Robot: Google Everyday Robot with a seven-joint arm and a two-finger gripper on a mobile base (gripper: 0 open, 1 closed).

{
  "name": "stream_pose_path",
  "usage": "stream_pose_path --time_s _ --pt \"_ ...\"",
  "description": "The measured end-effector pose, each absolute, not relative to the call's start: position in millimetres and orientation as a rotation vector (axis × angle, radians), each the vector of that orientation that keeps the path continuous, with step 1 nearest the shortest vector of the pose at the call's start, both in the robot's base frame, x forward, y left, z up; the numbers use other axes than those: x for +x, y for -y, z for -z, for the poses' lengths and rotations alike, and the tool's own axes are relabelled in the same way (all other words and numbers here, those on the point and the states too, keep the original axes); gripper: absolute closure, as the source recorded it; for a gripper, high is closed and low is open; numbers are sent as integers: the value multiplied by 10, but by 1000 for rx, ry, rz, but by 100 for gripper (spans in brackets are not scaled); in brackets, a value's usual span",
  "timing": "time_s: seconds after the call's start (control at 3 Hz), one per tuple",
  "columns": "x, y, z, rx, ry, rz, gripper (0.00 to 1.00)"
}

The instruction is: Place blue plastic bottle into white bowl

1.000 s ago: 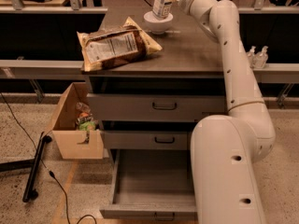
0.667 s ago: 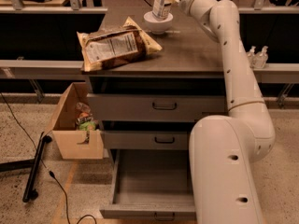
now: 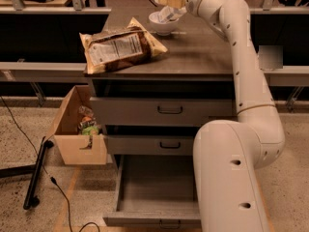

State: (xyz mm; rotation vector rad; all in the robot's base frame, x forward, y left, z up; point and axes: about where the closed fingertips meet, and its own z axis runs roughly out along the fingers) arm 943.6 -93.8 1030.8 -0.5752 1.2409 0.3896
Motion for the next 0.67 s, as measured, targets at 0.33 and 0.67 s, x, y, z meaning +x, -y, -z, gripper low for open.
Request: stream_pose_path --time_s 0.33,0.67 --pt "9419 926 -10315 -586 -1242 -395 0" --pt "9355 995 -10342 -589 -1245 -417 0"
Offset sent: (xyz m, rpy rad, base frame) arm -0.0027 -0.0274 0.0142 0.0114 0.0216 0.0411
